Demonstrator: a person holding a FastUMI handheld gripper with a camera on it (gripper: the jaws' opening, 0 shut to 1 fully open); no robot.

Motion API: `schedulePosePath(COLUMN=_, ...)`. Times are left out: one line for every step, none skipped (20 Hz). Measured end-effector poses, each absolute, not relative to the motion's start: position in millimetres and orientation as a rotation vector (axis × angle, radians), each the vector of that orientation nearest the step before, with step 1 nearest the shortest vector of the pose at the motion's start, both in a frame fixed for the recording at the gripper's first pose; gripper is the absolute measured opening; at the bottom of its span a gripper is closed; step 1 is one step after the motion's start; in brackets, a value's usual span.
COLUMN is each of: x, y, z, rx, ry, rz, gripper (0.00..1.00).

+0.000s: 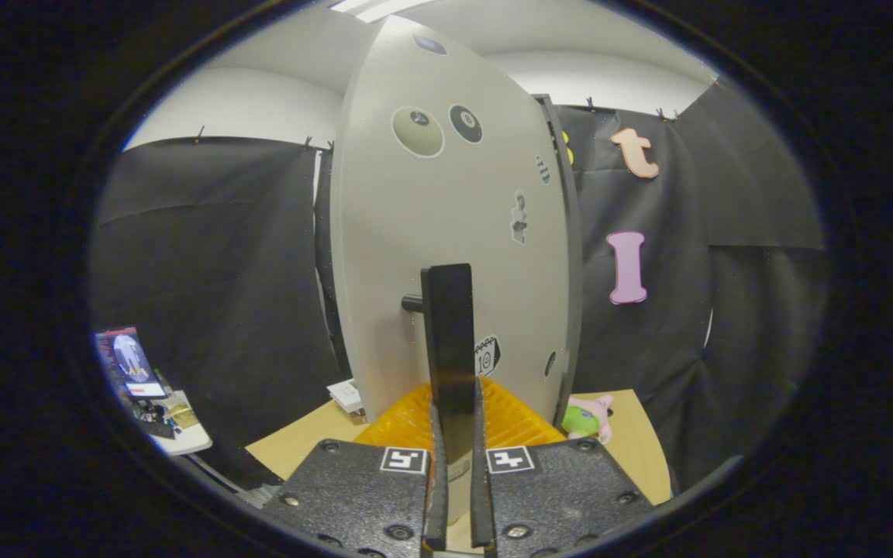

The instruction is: Open the shoe cabinet door, grab the shoes and put them into the shoe cabinet, then close the shoe cabinet door.

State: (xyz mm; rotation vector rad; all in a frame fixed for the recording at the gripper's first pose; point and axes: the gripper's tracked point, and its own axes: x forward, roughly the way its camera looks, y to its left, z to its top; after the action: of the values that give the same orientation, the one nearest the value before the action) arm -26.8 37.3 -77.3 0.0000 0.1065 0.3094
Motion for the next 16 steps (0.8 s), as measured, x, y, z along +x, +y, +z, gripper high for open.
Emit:
schedulePosePath(x=-27.3, y=29.2, z=-76.8, rx=-0.002, ry=0.109, rz=0.305, gripper=0.13)
schedulePosePath(x=-31.3, y=20.2, z=-75.9, rx=0.002, ry=0.107, rz=0.299, gripper=0.12)
schedulePosePath(x=-34.0, y=10.6, z=-75.9, rx=0.003, ry=0.104, rz=0.283, gripper=0.12)
schedulePosePath(x=-35.1, y=-0.2, z=-74.4, rx=-0.002, ry=0.099, rz=0.259, gripper=0.11)
schedulePosePath(x=-33.6, y=-12.6, z=-73.5, rx=-0.005, ry=0.095, rz=0.229, gripper=0.09)
schedulePosePath(x=-34.1, y=-27.7, z=-73.4, rx=-0.001, ry=0.091, rz=0.197, gripper=0.08)
schedulePosePath(x=-35.3, y=-39.9, z=-72.7, rx=-0.004, ry=0.091, rz=0.167, gripper=0.06)
schedulePosePath(x=-33.2, y=-50.3, z=-72.9, rx=0.000, ry=0.088, rz=0.134, gripper=0.05)
schedulePosePath(x=-31.6, y=-59.7, z=-71.8, rx=-0.008, ry=0.081, rz=0.101, gripper=0.04)
schedulePosePath(x=-30.1, y=-68.0, z=-72.0, rx=-0.018, ry=0.080, rz=0.077, gripper=0.04)
schedulePosePath(x=-28.7, y=-74.4, z=-72.6, rx=-0.014, ry=0.083, rz=0.067, gripper=0.04)
schedulePosePath(x=-28.1, y=-75.8, z=-74.3, rx=0.007, ry=0.092, rz=0.078, gripper=0.04)
schedulePosePath(x=-26.8, y=-76.5, z=-75.0, rx=0.033, ry=0.099, rz=0.084, gripper=0.04)
schedulePosePath(x=-26.1, y=-81.1, z=-74.7, rx=0.035, ry=0.100, rz=0.081, gripper=0.04)
schedulePosePath(x=-26.3, y=-84.4, z=-73.3, rx=0.043, ry=0.096, rz=0.067, gripper=0.04)
schedulePosePath(x=-26.9, y=-82.8, z=-73.8, rx=0.051, ry=0.100, rz=0.069, gripper=0.03)
